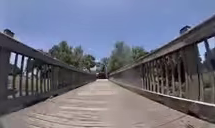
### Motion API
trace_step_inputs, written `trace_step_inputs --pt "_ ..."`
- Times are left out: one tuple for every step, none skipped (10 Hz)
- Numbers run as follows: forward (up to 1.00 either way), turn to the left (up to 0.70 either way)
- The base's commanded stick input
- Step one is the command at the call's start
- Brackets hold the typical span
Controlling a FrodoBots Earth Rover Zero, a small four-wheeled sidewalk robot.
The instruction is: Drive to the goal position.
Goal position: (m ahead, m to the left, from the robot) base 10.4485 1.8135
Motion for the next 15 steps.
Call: trace_step_inputs --pt "0.70 0.00" --pt "0.70 0.00" --pt "0.70 0.00" --pt "0.70 0.00" --pt "0.70 0.11" --pt "0.70 0.14" --pt "0.70 0.08" --pt "0.70 0.01" --pt "0.70 0.00" --pt "0.70 0.00" --pt "0.70 0.00" --pt "0.70 0.00" --pt "0.70 0.00" --pt "0.70 0.00" --pt "0.70 0.00"
